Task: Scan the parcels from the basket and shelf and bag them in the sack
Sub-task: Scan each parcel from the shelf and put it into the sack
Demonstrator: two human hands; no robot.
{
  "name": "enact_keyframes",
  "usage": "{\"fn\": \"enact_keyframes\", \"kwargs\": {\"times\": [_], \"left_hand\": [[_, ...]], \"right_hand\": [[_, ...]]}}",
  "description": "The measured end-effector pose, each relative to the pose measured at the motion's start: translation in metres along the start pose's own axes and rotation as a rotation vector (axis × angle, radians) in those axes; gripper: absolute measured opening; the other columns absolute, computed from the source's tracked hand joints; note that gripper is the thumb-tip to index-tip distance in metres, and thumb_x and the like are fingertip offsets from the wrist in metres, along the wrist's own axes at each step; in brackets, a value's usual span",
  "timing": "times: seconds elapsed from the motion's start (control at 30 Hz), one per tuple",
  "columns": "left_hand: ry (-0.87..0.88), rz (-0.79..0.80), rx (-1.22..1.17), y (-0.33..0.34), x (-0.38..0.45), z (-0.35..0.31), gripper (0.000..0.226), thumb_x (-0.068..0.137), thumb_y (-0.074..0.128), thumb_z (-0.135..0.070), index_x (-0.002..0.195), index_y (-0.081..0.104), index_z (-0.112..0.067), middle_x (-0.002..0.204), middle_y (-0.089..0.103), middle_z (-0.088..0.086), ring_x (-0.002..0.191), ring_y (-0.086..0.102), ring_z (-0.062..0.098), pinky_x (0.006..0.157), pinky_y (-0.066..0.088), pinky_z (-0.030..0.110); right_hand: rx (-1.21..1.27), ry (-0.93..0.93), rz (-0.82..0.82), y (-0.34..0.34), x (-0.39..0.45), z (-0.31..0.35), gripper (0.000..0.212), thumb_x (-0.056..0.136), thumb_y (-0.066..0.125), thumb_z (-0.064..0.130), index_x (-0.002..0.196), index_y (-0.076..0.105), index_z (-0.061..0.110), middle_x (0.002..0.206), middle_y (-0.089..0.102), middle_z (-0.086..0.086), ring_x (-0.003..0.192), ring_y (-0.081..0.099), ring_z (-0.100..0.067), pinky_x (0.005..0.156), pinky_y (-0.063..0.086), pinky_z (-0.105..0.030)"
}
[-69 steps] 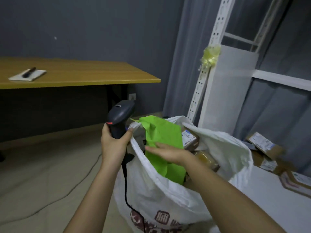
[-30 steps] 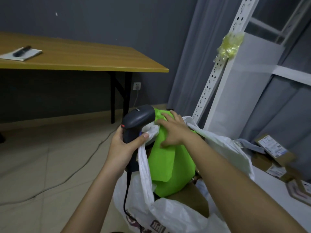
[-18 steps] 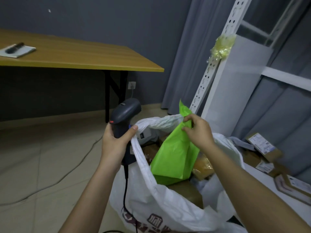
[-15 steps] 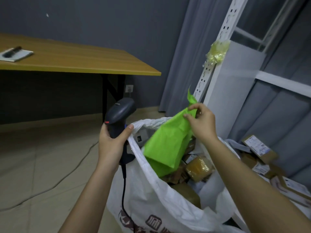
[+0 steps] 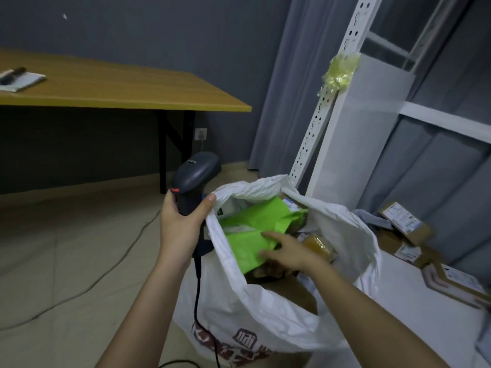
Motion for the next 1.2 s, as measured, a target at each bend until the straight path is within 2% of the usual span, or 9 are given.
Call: {"fn": "enact_keyframes", "kwargs": {"times": [0.13, 0.2, 0.37, 0.53, 0.6, 0.67, 0.77, 1.03, 1.2], "left_hand": [[-0.009, -0.01, -0.004, 0.0, -0.001, 0.005, 0.04, 0.08, 0.074, -0.005, 0.107, 0.057, -0.03, 0.1, 0.066, -0.018, 0.09, 0.064, -0.007, 0.076, 0.051, 0.012], [-0.02, -0.024, -0.005, 0.002, 0.0, 0.008, 0.04, 0.081, 0.073, -0.005, 0.108, 0.057, -0.03, 0.098, 0.066, -0.02, 0.089, 0.064, -0.009, 0.074, 0.05, 0.011], [-0.054, -0.038, 0.044, 0.004, 0.001, 0.016, 0.042, 0.08, 0.075, -0.009, 0.114, 0.057, -0.025, 0.093, 0.068, -0.021, 0.087, 0.065, -0.008, 0.075, 0.05, 0.012], [-0.062, -0.04, 0.077, 0.003, -0.001, 0.019, 0.042, 0.081, 0.075, -0.011, 0.109, 0.056, -0.036, 0.088, 0.068, -0.03, 0.087, 0.064, -0.01, 0.073, 0.051, 0.01], [-0.054, -0.05, 0.085, 0.002, -0.002, 0.019, 0.043, 0.08, 0.074, -0.011, 0.107, 0.055, -0.038, 0.086, 0.067, -0.032, 0.086, 0.064, -0.01, 0.073, 0.051, 0.01], [-0.058, -0.041, 0.104, 0.003, -0.004, 0.02, 0.043, 0.08, 0.075, -0.011, 0.105, 0.056, -0.04, 0.088, 0.068, -0.031, 0.087, 0.065, -0.008, 0.08, 0.052, 0.018], [-0.089, -0.016, 0.122, 0.007, -0.008, 0.022, 0.04, 0.079, 0.077, -0.015, 0.105, 0.058, -0.039, 0.095, 0.07, -0.022, 0.093, 0.066, -0.001, 0.089, 0.053, 0.033], [-0.023, 0.058, 0.175, 0.023, -0.035, -0.001, 0.039, 0.078, 0.078, -0.014, 0.108, 0.059, -0.031, 0.105, 0.069, -0.008, 0.096, 0.065, 0.005, 0.087, 0.05, 0.029], [0.05, 0.105, 0.25, 0.035, -0.065, -0.028, 0.036, 0.079, 0.077, -0.015, 0.108, 0.056, -0.021, 0.1, 0.066, -0.005, 0.091, 0.064, 0.009, 0.08, 0.05, 0.029]], "right_hand": [[0.059, -0.036, -0.519, -0.023, -0.002, 0.01, 0.073, 0.084, 0.071, 0.016, 0.146, 0.032, 0.02, 0.148, 0.019, -0.012, 0.119, 0.047, -0.026, 0.101, 0.041, -0.037], [0.131, 0.028, -0.492, -0.024, 0.005, 0.006, 0.078, 0.082, 0.071, 0.005, 0.147, 0.028, 0.013, 0.154, 0.01, -0.013, 0.124, 0.044, -0.027, 0.103, 0.037, -0.034], [0.236, 0.235, -0.372, -0.001, 0.033, 0.006, 0.058, 0.08, 0.071, 0.0, 0.134, 0.049, 0.0, 0.137, 0.047, -0.019, 0.122, 0.051, -0.031, 0.099, 0.039, -0.028], [0.642, -0.087, -0.465, 0.002, 0.051, 0.058, 0.05, 0.084, 0.068, -0.001, 0.13, 0.056, 0.016, 0.107, 0.057, 0.0, 0.078, 0.052, -0.012, 0.068, 0.044, -0.009], [0.504, -0.187, -0.409, 0.007, 0.057, 0.063, 0.053, 0.09, 0.063, 0.005, 0.139, 0.047, 0.018, 0.129, 0.054, -0.007, 0.097, 0.055, -0.018, 0.088, 0.044, -0.018], [0.106, -0.16, -0.126, 0.022, 0.064, 0.052, 0.061, 0.095, 0.06, 0.021, 0.149, 0.033, 0.016, 0.155, 0.031, -0.01, 0.134, 0.04, -0.027, 0.11, 0.032, -0.031], [-0.116, -0.001, 0.167, 0.027, 0.063, 0.028, 0.067, 0.094, 0.056, 0.045, 0.152, 0.029, 0.024, 0.162, 0.01, -0.009, 0.146, 0.02, -0.031, 0.119, 0.021, -0.038], [0.222, -0.048, -0.052, -0.025, 0.0, 0.011, 0.052, 0.093, 0.063, 0.028, 0.143, 0.047, 0.027, 0.146, 0.048, -0.004, 0.125, 0.049, -0.016, 0.108, 0.039, -0.032], [0.199, -0.155, -0.298, -0.058, -0.067, 0.01, 0.027, 0.091, 0.061, 0.007, 0.113, 0.067, 0.021, 0.105, 0.068, -0.003, 0.093, 0.063, -0.017, 0.081, 0.049, -0.018]]}}
Point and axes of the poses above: each hand's wrist, its own x-axis towards the middle knuckle, its own y-axis out of the palm, z = x × y, the point moved 3 cm from there along x, towards the middle knuckle
